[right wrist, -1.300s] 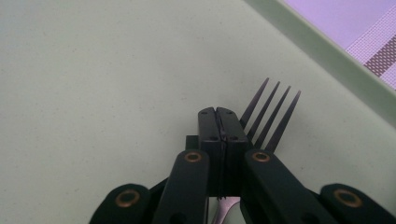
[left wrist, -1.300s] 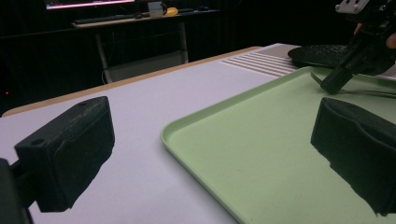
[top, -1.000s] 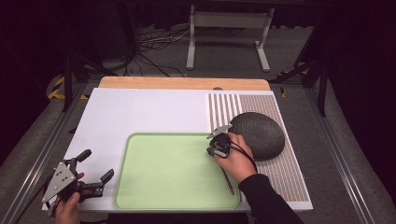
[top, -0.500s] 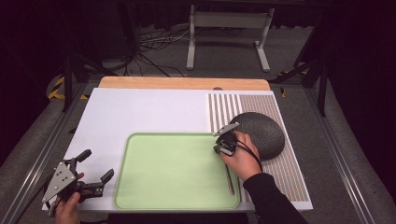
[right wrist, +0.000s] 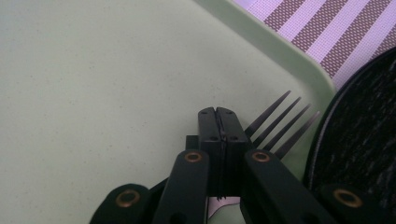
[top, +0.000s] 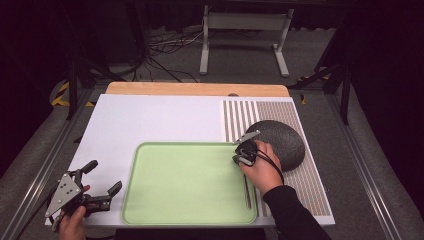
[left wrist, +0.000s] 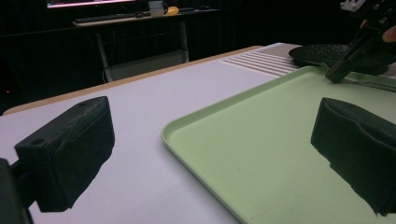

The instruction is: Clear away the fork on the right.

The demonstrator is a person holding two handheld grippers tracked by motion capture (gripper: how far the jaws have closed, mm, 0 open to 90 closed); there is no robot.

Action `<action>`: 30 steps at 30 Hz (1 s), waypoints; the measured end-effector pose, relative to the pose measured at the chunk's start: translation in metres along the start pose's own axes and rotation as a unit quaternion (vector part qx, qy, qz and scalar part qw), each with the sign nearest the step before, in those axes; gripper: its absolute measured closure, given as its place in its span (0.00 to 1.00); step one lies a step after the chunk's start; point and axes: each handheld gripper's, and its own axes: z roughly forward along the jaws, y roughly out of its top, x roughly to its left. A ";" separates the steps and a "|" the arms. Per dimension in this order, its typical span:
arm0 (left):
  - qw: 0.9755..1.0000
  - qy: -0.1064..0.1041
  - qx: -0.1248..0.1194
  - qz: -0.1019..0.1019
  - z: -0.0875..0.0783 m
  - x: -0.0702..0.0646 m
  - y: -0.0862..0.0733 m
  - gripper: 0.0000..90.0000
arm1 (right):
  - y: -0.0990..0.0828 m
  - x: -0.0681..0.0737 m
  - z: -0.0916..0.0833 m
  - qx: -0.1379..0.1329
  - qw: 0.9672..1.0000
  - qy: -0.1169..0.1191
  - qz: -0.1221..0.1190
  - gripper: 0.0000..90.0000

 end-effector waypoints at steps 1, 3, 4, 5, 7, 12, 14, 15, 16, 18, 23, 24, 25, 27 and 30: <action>1.000 0.000 0.000 0.000 0.000 0.000 0.000 0.00 | 0.000 0.000 0.000 0.000 1.000 0.000 0.000 1.00; 1.000 0.000 0.001 0.000 0.000 0.000 0.000 0.00 | 0.000 0.000 0.000 0.000 1.000 0.000 0.003 1.00; 1.000 -0.001 0.001 0.000 0.000 0.000 0.000 0.00 | -0.001 -0.001 -0.001 0.000 1.000 0.000 0.002 1.00; 1.000 -0.001 0.001 0.000 0.000 0.000 0.000 0.00 | -0.001 -0.001 -0.001 0.000 1.000 0.000 0.003 1.00; 1.000 -0.001 0.001 0.000 0.000 0.000 0.000 0.00 | -0.001 0.000 -0.003 -0.006 1.000 0.000 0.004 0.98; 1.000 -0.001 0.000 0.000 0.000 0.000 0.000 0.00 | 0.003 0.001 -0.011 -0.028 1.000 0.001 -0.002 0.84; 1.000 -0.001 0.000 0.001 0.000 0.000 0.000 0.00 | 0.006 0.001 -0.017 -0.044 0.999 0.003 -0.014 0.67; 1.000 -0.001 0.000 0.001 0.000 0.000 0.000 0.00 | 0.008 0.001 -0.020 -0.055 0.998 0.002 -0.020 0.55; 1.000 -0.001 -0.001 0.000 0.000 0.000 0.000 0.00 | 0.009 0.002 -0.023 -0.069 0.997 0.004 -0.018 0.42; 1.000 -0.001 0.000 0.000 0.000 0.000 0.000 0.00 | 0.011 0.003 -0.029 -0.093 0.995 0.010 -0.012 0.27; 1.000 -0.002 0.003 0.004 0.000 -0.001 0.000 0.00 | 0.015 0.004 -0.048 -0.124 0.992 0.014 -0.034 0.20; 1.000 -0.001 0.000 0.002 0.001 -0.001 0.000 0.00 | 0.015 0.004 -0.052 -0.132 0.990 0.016 -0.039 0.18; 1.000 -0.001 0.000 0.002 0.000 -0.001 0.000 0.00 | 0.015 0.004 -0.055 -0.139 0.989 0.019 -0.043 0.18; 1.000 -0.001 0.000 0.002 0.000 -0.001 0.000 0.00 | 0.014 0.004 -0.062 -0.153 0.986 0.031 -0.050 0.18; 1.000 -0.001 0.000 0.001 0.000 -0.001 0.000 0.00 | 0.010 0.004 -0.070 -0.173 0.982 0.037 -0.059 0.17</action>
